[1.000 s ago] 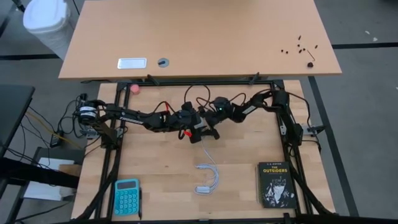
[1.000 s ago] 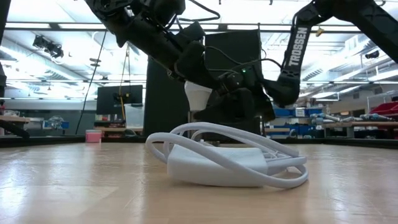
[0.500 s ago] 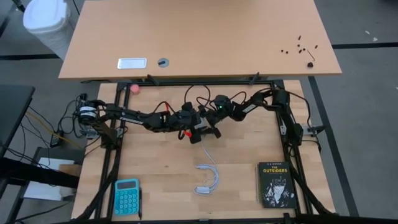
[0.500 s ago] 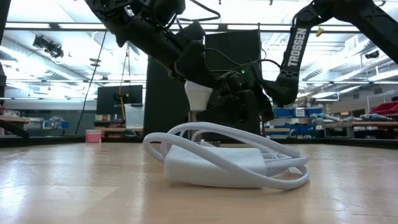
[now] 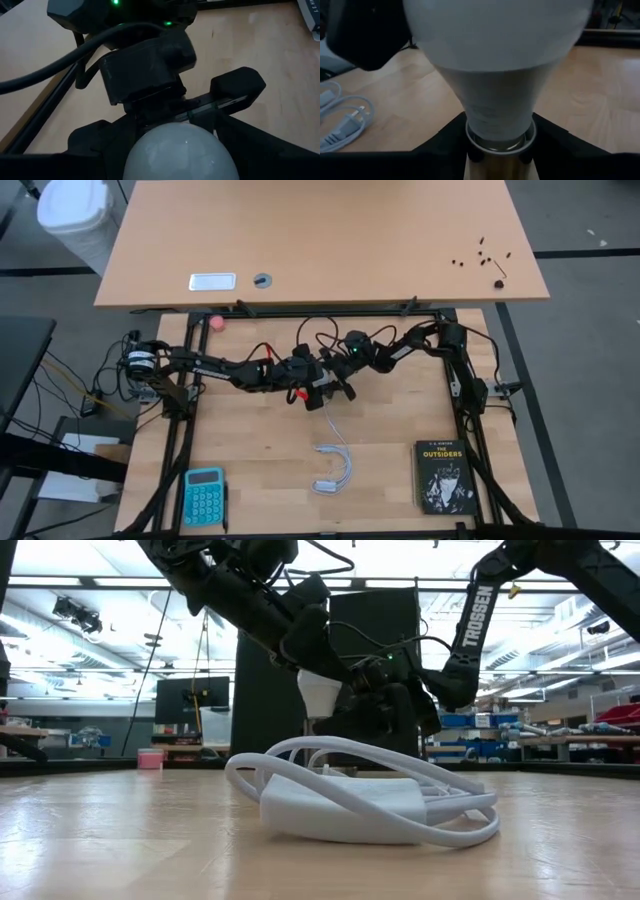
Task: Screw lightbulb
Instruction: Insert the white lightbulb into the silver lamp
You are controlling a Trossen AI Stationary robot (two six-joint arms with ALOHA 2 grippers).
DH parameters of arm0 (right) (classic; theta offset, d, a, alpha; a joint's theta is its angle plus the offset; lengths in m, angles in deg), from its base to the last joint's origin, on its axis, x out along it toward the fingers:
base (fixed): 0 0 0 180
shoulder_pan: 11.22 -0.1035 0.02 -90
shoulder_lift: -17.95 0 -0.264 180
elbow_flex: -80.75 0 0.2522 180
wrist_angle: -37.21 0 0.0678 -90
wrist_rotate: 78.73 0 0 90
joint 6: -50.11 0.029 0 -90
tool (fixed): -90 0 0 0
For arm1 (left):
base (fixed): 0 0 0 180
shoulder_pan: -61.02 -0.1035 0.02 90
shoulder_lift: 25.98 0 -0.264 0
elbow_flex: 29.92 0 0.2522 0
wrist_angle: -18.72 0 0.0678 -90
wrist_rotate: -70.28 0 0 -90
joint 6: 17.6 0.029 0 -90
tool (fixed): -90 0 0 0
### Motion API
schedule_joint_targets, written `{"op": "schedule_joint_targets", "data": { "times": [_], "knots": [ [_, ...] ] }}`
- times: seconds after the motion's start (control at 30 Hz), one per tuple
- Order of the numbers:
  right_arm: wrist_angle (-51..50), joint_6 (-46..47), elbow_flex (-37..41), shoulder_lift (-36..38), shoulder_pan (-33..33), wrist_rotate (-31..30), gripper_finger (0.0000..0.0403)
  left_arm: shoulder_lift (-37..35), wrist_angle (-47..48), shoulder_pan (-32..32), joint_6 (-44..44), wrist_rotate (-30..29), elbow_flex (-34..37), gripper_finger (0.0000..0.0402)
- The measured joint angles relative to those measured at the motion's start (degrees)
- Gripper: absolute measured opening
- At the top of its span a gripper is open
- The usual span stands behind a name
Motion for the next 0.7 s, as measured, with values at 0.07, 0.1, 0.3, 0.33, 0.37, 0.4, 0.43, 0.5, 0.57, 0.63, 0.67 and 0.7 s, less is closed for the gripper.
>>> {"op": "schedule_joint_targets", "data": {
  "times": [0.07,0.1,0.3,0.33,0.37,0.4,0.43,0.5,0.57,0.63,0.67,0.7],
  "knots": [
    [-0.1,1.3,0.0,0.0,0.0,-0.1,0.0175,0.0,0.0,0.0,0.3,0.0,0.0,0.0271],
    [-0.2,1.9,0.0,0.0,0.0,-0.6,0.018,0.0,0.0,0.0,0.6,0.0,0.0,0.0271],
    [0.2,3.5,0.9,0.4,-2.2,-7.5,0.0182,0.0,0.6,0.0,1.2,0.1,0.0,0.0271],
    [0.6,3.6,1.3,0.4,-2.6,-8.8,0.0179,0.0,0.7,0.0,1.2,0.1,0.0,0.0271],
    [0.8,3.8,1.8,0.4,-2.9,-10.0,0.0177,-0.1,0.9,0.0,1.2,0.1,0.0,0.0271],
    [1.1,4.1,2.3,0.4,-3.3,-11.5,0.0176,-0.1,0.9,0.0,1.3,0.1,0.0,0.0271],
    [2.1,4.7,3.0,0.4,-3.5,-12.9,0.0176,-0.1,0.9,0.0,1.3,0.2,0.0,0.0271],
    [4.2,6.3,4.2,0.4,-4.2,-15.6,0.0177,-0.1,0.9,0.0,1.3,0.2,0.0,0.0271],
    [6.0,7.7,5.4,0.4,-5.0,-18.3,0.0179,-0.1,0.9,0.0,1.3,0.2,0.0,0.0271],
    [7.8,8.7,6.5,0.4,-5.9,-21.2,0.0179,-0.1,0.9,0.0,1.3,0.3,0.0,0.0271],
    [8.5,9.2,6.9,0.4,-6.4,-22.8,0.0178,-0.1,0.9,0.0,1.3,0.3,0.0,0.0271],
    [9.4,9.9,7.5,0.4,-6.9,-24.4,0.0178,-0.1,0.9,0.0,1.3,0.3,0.0,0.0271]
  ]
}}
